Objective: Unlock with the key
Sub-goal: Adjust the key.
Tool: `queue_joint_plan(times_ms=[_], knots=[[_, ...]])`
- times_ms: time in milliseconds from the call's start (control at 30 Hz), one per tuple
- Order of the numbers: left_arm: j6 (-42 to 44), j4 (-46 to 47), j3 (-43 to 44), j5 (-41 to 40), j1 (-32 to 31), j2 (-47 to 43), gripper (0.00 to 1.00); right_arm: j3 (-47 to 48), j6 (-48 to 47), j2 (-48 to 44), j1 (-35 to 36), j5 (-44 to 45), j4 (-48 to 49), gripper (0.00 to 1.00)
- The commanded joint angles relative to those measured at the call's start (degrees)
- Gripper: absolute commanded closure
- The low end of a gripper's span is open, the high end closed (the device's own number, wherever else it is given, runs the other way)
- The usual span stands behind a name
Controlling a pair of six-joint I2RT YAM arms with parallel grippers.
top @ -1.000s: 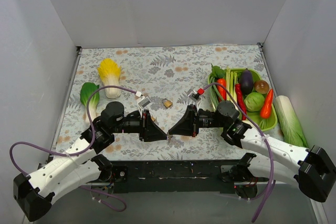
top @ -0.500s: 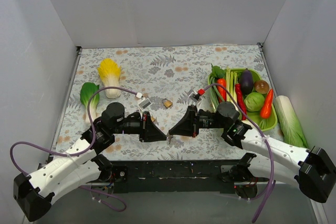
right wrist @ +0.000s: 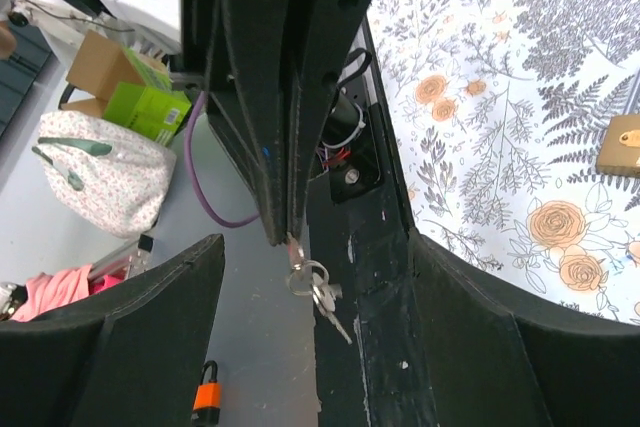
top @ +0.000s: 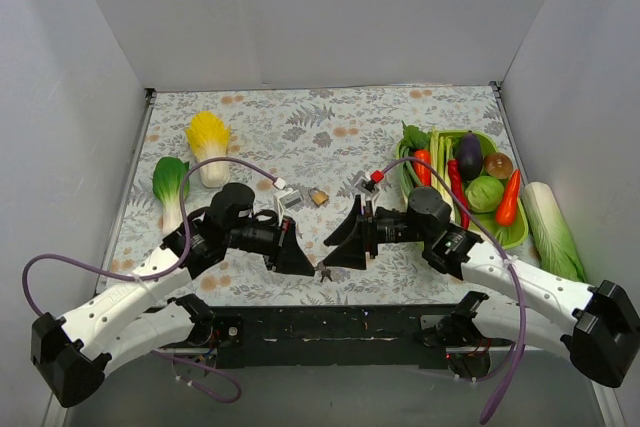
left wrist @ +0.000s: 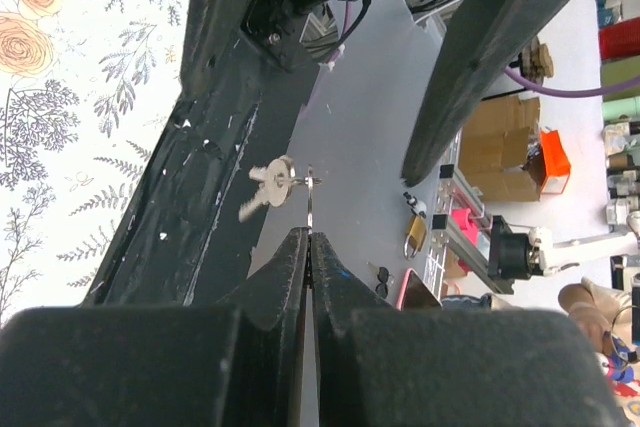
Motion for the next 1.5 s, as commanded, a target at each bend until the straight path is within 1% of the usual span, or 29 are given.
queue_joint_plan(times_ms=[0, 167, 267, 300, 400, 500, 733, 767, 800, 867, 900, 967, 1067, 1100, 1167, 1200, 1233, 1267, 1300, 1333, 1367, 1400, 1433, 1467], knots=[[6.8, -9.6, 5.8, 1.8, 0.0, 2.9, 1.00, 1.7, -1.5, 2.6, 1.4, -2.9, 1.9, 0.21], [7.6, -10.4, 7.1, 1.1, 0.0, 2.8, 1.00, 0.9, -0.6, 4.4, 2.4, -4.7, 4.2, 0.28], [7.9, -10.4, 7.1, 1.6, 0.0, 3.4, 1.00, 0.0, 0.8, 4.9, 2.7, -5.2, 6.7, 0.37], [7.8, -10.4, 7.1, 1.4, 0.0, 3.6, 1.00, -0.1, 1.2, 5.0, 2.7, -5.7, 7.6, 0.43], [8.2, -10.5, 7.2, 1.1, 0.0, 3.5, 1.00, -0.1, 2.1, 5.7, 2.8, -6.5, 8.6, 0.49], [8.3, -10.5, 7.3, 1.0, 0.0, 3.3, 1.00, -0.3, 2.5, 6.8, 2.9, -7.1, 9.3, 0.52], [8.3, -9.8, 7.3, 0.9, 0.0, 3.0, 1.00, -0.2, 2.9, 8.4, 3.6, -7.6, 10.2, 0.55], [8.4, -9.7, 7.1, 0.8, 0.0, 3.0, 1.00, -0.2, 2.9, 8.5, 3.6, -7.7, 10.2, 0.57], [8.4, -9.7, 7.1, 0.9, 0.0, 3.0, 1.00, -0.1, 2.8, 8.5, 3.6, -7.7, 10.3, 0.64], [8.5, -9.8, 7.1, 0.4, 0.0, 2.9, 1.00, -0.1, 2.8, 8.5, 3.7, -7.7, 10.3, 0.70], [8.5, -9.7, 7.1, 0.0, 0.0, 2.8, 1.00, -0.1, 2.9, 8.5, 3.7, -7.9, 10.3, 0.75], [8.5, -9.4, 7.1, -1.3, 0.0, 2.3, 1.00, -0.1, 2.8, 8.6, 3.8, -8.2, 10.2, 0.78], [7.6, -8.3, 6.9, -2.8, 0.0, 1.5, 1.00, -0.5, 3.0, 8.7, 3.8, -8.3, 10.3, 0.96], [7.4, -7.9, 6.7, -3.9, 0.0, 1.1, 1.00, -0.6, 3.0, 8.6, 3.8, -7.9, 10.3, 0.99], [6.1, -6.9, 6.3, -6.1, 0.0, 0.4, 1.00, -0.8, 2.8, 8.3, 3.8, -7.3, 10.5, 0.99], [5.5, -6.6, 6.2, -8.9, 0.0, 0.1, 0.88, -1.0, 2.7, 7.9, 3.8, -6.6, 10.7, 0.99], [4.7, -6.3, 6.0, -10.9, 0.1, -0.2, 0.72, -1.2, 2.6, 7.6, 3.8, -5.8, 10.6, 0.99], [4.0, -6.3, 6.0, -12.6, 0.0, -0.9, 0.51, -1.5, 2.0, 7.4, 3.8, -4.4, 9.7, 0.99], [3.3, -6.1, 5.8, -14.5, 0.0, -1.4, 0.19, -2.0, 1.6, 6.3, 3.7, -1.6, 9.3, 0.99], [2.2, -6.1, 5.5, -18.9, 0.1, -1.9, 0.04, -2.3, 1.1, 5.9, 3.5, -0.2, 8.7, 0.99], [0.0, -5.7, 5.3, -21.1, 0.1, -2.5, 0.02, -2.7, 0.9, 5.3, 3.3, 1.4, 8.1, 0.99], [-1.9, -5.3, 4.3, -23.7, 0.1, -4.0, 0.02, -3.3, 0.5, 4.1, 3.1, 4.1, 8.0, 0.99], [-3.8, -3.9, 3.5, -28.7, 0.1, -4.8, 0.02, -4.4, 0.4, 3.5, 2.7, 5.6, 7.9, 0.99], [-8.9, -3.1, 2.5, -31.8, 0.0, -5.6, 0.02, -5.1, 0.3, 3.0, 2.5, 7.1, 7.8, 0.99]])
